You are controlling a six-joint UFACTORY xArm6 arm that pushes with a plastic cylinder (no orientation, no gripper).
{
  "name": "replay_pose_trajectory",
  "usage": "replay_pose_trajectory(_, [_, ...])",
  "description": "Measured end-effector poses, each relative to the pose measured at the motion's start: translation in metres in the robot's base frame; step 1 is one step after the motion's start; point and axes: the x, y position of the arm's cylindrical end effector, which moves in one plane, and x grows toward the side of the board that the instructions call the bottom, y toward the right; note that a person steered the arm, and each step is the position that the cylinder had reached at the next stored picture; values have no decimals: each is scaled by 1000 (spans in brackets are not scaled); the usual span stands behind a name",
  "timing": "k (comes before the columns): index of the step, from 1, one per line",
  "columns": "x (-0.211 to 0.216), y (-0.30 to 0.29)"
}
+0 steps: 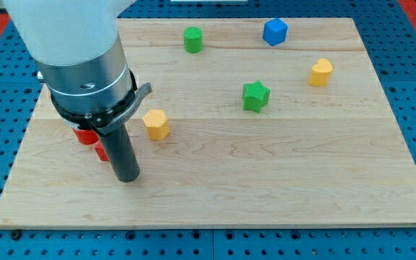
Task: Move your arm to the left of the triangle
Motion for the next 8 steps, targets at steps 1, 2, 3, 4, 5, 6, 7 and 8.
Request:
replay_pose_trajectory(1, [-20,-7])
replay_pose_trajectory(2, [-35,-21])
replay_pose_trajectory(3, [-42,-33])
replay_pose_trajectory(4, [-42,-47])
replay_pose_trajectory(5, [-39,-22])
replay_pose_trajectory(6, [-41,4])
replay_pose_trajectory(7, [-41,4])
replay_pose_trajectory(8, [-57,1])
